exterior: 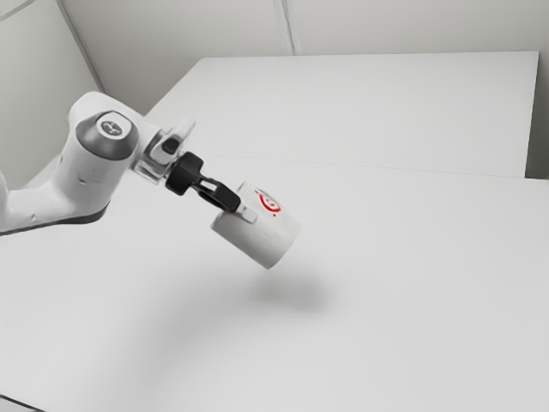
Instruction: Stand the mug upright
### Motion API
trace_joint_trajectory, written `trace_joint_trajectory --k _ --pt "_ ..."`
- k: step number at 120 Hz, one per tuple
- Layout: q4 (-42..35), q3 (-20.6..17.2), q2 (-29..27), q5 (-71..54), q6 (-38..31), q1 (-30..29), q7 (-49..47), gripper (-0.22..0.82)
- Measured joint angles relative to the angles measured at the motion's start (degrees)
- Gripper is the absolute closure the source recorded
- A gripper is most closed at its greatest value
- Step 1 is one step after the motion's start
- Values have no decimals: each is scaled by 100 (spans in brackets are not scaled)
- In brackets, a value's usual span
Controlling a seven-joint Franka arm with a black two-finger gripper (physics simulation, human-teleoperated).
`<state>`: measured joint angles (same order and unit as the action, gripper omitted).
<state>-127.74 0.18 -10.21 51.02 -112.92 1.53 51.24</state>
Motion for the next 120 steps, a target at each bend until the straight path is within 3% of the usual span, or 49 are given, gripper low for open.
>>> trace_joint_trajectory --k 52,120 --pt "221 -197 -41 -3475 -37 15 -2234 78" --pt "-763 -237 -36 -4707 -1783 170 -3962 78"
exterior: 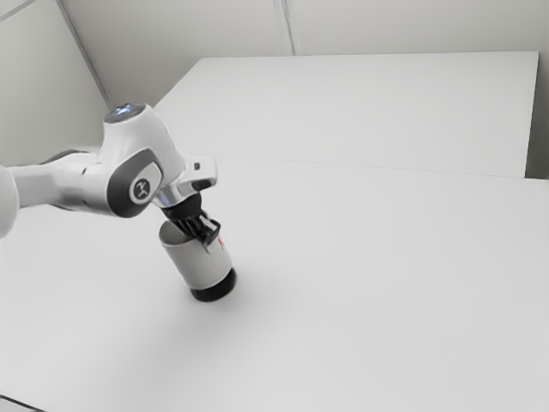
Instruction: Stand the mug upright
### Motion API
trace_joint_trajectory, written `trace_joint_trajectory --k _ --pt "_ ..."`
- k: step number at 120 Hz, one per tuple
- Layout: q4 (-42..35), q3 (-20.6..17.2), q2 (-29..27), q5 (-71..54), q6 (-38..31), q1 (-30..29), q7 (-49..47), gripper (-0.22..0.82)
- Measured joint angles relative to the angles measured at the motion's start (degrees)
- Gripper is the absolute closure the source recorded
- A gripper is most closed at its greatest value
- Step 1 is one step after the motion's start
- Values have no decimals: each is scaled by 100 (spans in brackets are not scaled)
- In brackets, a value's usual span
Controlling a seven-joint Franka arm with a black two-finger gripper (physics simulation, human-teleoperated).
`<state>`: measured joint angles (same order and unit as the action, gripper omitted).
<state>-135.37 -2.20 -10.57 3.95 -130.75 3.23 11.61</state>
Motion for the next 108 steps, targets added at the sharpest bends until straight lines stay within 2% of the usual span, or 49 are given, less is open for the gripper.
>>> trace_joint_trajectory --k 34,89,108 --pt "-197 9 150 -50 -424 -5 -435 78" --pt "-251 8 369 -48 -565 2 -854 78" --pt "-279 4 364 -16 -570 10 -937 58"
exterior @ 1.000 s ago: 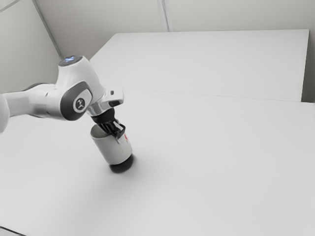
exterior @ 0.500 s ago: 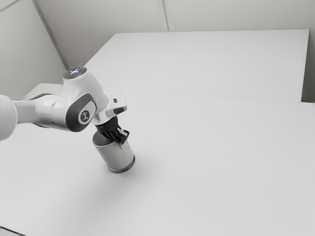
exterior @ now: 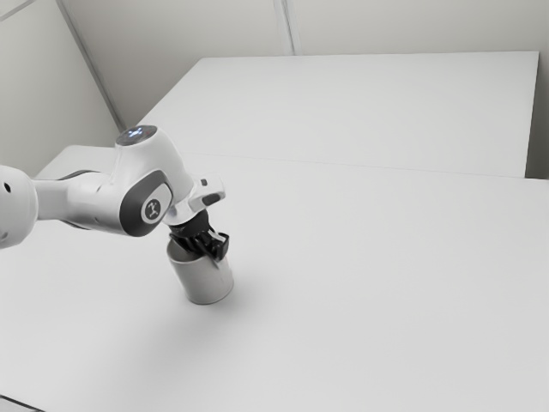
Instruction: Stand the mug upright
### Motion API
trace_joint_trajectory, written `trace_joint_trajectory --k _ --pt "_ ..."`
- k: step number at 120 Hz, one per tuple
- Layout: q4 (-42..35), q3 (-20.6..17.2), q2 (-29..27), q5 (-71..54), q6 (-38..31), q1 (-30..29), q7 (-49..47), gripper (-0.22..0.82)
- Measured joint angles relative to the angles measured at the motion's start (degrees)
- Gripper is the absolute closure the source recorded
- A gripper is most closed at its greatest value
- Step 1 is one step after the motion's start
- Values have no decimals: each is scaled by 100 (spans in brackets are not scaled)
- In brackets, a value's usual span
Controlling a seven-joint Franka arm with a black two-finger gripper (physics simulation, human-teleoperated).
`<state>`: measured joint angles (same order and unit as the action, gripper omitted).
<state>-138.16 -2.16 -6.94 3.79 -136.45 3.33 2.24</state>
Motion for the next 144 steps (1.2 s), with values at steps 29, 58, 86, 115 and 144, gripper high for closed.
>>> trace_joint_trajectory --k 29,58,86,115,144 --pt "75 -4 -170 87 22 63 -84 21" --pt "729 -3 -308 109 624 54 -123 8" --pt "1645 -4 -213 169 1754 54 -165 4" --pt "2932 -5 126 190 2969 39 -198 3" --pt "4070 -43 442 136 3992 22 -276 2"
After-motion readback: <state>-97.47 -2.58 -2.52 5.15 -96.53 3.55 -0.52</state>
